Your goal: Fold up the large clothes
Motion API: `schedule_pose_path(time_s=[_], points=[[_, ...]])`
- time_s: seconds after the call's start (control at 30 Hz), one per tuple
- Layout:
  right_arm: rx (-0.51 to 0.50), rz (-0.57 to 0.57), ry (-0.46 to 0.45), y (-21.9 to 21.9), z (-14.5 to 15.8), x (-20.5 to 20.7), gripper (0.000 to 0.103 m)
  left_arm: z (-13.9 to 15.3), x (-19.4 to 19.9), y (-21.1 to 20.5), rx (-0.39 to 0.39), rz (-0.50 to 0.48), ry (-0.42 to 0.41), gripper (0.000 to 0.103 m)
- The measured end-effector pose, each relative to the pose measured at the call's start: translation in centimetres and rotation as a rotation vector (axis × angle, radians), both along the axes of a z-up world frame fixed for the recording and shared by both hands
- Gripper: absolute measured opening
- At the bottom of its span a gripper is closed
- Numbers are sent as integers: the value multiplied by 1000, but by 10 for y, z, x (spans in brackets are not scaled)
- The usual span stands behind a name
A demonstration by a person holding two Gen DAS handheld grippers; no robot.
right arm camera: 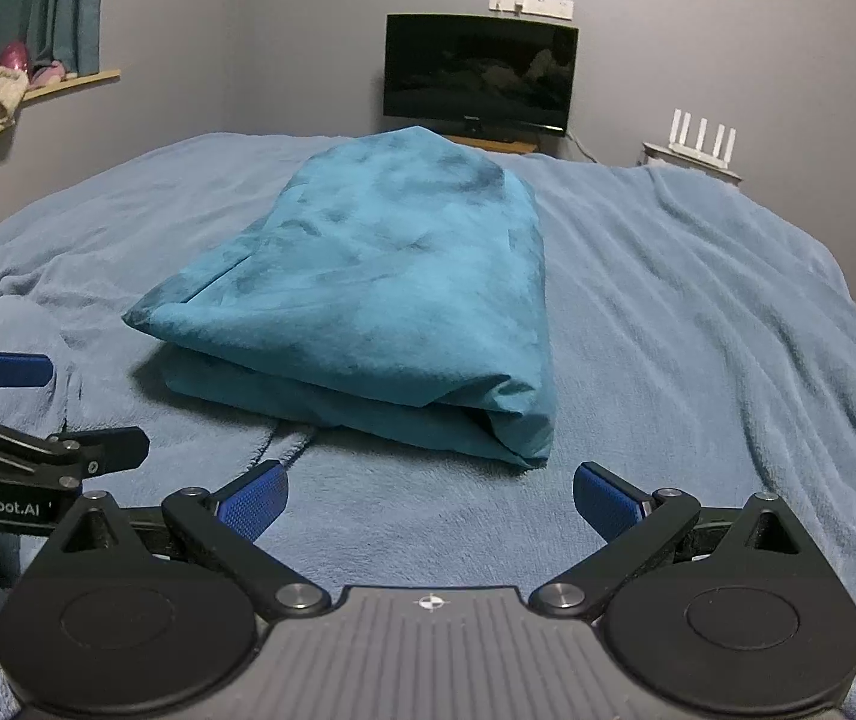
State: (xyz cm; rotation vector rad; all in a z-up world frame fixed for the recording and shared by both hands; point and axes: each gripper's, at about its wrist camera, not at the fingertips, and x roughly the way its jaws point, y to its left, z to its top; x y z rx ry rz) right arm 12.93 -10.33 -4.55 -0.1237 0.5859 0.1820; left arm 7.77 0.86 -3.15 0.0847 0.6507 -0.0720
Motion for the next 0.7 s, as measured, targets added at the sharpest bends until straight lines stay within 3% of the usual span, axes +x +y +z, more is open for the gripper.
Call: schedule_pose_path(time_s=[0.7], points=[[30, -17, 26, -7, -2, 2, 103, -1, 0, -2, 2, -1, 3, 97]])
